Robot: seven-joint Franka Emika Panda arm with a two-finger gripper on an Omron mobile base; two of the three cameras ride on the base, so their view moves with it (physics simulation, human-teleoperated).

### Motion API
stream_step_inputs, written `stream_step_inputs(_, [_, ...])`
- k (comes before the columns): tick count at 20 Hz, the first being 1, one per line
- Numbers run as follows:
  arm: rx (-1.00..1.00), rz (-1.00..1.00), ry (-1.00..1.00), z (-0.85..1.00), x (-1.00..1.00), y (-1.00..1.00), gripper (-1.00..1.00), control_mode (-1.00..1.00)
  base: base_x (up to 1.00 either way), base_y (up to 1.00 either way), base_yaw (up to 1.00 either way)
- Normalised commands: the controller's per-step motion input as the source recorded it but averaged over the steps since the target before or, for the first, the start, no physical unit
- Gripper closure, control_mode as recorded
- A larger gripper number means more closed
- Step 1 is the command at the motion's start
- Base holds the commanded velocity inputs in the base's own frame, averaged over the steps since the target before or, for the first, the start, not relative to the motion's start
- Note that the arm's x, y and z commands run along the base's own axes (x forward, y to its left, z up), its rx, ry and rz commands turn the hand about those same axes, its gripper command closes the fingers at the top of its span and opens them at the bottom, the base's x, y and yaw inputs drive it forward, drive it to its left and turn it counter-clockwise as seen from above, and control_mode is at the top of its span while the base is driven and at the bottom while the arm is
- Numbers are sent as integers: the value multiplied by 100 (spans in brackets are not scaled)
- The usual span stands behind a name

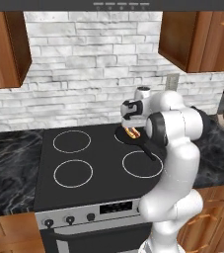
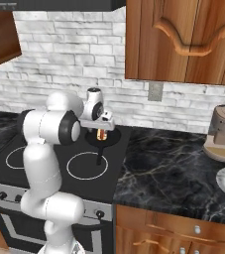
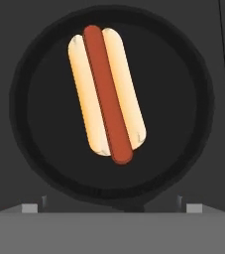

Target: Place the cold items (sweet potato and carrot) from the fridge in one tupperware on the dining counter. Place the warm items (hot dog and kebab skewer) in the stove area in another tupperware.

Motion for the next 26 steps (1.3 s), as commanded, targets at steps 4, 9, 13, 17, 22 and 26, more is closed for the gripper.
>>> stream_step_inputs(4, [-1, 1, 1, -29, 42, 0, -100, -100, 0, 0, 0])
stream_step_inputs(9, [-2, 1, 0, -32, 40, 0, -100, -100, 0, 0, 0])
stream_step_inputs(13, [-2, 2, 0, -32, 35, 0, -100, -100, 0, 0, 0])
stream_step_inputs(17, [-1, 2, 0, -27, 24, 0, -100, -100, 0, 0, 0])
stream_step_inputs(22, [0, 2, 0, -23, 18, 0, -100, -100, 0, 0, 0])
stream_step_inputs(26, [0, 2, 2, -25, 10, 0, 100, -100, 0, 0, 0])
